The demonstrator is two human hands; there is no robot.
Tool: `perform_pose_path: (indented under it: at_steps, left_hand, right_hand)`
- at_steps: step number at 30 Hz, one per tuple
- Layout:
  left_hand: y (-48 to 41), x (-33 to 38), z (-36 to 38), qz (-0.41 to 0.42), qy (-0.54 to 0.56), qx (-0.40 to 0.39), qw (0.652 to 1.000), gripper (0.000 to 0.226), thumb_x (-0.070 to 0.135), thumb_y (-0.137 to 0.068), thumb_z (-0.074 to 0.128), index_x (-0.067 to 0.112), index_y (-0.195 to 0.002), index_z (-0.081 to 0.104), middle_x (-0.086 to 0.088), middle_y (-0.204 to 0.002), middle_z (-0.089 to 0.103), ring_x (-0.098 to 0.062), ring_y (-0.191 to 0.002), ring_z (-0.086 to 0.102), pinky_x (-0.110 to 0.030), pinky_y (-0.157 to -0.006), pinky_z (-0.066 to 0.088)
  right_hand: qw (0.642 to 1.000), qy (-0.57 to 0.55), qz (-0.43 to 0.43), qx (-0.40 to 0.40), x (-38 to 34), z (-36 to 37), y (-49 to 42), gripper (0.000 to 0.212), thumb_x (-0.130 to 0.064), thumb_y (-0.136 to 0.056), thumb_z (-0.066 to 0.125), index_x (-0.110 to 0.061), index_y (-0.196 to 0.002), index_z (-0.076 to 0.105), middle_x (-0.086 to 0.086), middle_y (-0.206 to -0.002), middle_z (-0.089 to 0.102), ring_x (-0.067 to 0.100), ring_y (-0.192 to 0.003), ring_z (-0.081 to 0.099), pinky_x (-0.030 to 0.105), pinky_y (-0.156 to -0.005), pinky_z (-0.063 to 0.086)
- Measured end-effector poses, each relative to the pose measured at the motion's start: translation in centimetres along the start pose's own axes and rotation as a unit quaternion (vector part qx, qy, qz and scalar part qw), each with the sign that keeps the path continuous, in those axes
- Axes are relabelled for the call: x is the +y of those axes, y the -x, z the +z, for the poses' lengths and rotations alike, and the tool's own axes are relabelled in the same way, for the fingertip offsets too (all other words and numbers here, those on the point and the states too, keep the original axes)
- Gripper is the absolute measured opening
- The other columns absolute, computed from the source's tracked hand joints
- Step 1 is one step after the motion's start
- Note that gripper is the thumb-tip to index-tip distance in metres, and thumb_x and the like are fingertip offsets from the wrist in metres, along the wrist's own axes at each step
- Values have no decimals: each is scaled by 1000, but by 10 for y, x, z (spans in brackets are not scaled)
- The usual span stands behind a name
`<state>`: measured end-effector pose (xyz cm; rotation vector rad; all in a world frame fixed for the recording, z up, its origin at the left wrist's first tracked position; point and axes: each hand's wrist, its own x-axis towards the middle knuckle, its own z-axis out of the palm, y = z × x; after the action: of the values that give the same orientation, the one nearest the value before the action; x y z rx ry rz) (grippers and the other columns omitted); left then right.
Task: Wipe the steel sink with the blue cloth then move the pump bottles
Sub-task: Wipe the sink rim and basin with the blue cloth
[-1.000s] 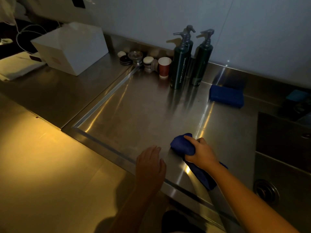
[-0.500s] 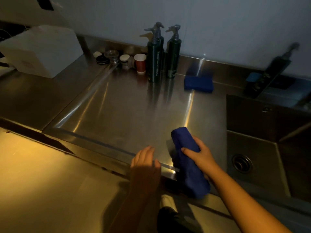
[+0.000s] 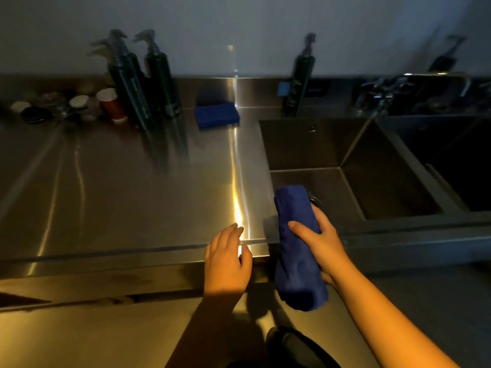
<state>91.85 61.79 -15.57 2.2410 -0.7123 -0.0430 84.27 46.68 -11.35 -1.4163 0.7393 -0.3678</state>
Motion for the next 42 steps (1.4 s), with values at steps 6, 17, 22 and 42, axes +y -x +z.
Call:
perform_pose_path:
  at_steps: [6,17,22,42]
  left_hand:
    - [2,38,30,46,-4,-25,999,39,9,-87,58,11,-126,53,-8,-129,53,-23,-120,44,-32,-98,27]
    - [22,124,120,89,-18,-39,995,38,8,-84,61,10,-122,56,-9,-125,56,-24,-116,48,-40,-98,34]
    - [34,163,172,116,-47,-60,990,36,4,-79,65,5,-114,61,-14,-117,61,-32,-108,55,-44,-92,40]
    - [30,222,293,184,-190,-79,961,57,1,-55,80,-1,-108,63,-21,-110,62,-37,-103,58,-49,-84,48]
  right_hand:
    - [997,22,-55,49,1,-55,12,50,-4,-79,66,-30,-118,47,-2,-118,56,12,-106,56,31,-95,45]
    - [990,61,-57,118,11,-196,24,57,-7,-78,69,-23,-128,45,-4,-118,52,12,-107,51,16,-79,41]
    - [982,86,-34,164,22,-279,26,57,-6,-80,67,-21,-130,44,-6,-115,50,13,-106,48,23,-80,39]
    - [849,460,61,253,56,-442,-91,68,-33,-83,62,-24,-142,29,27,-138,30,49,-114,43,51,-91,41]
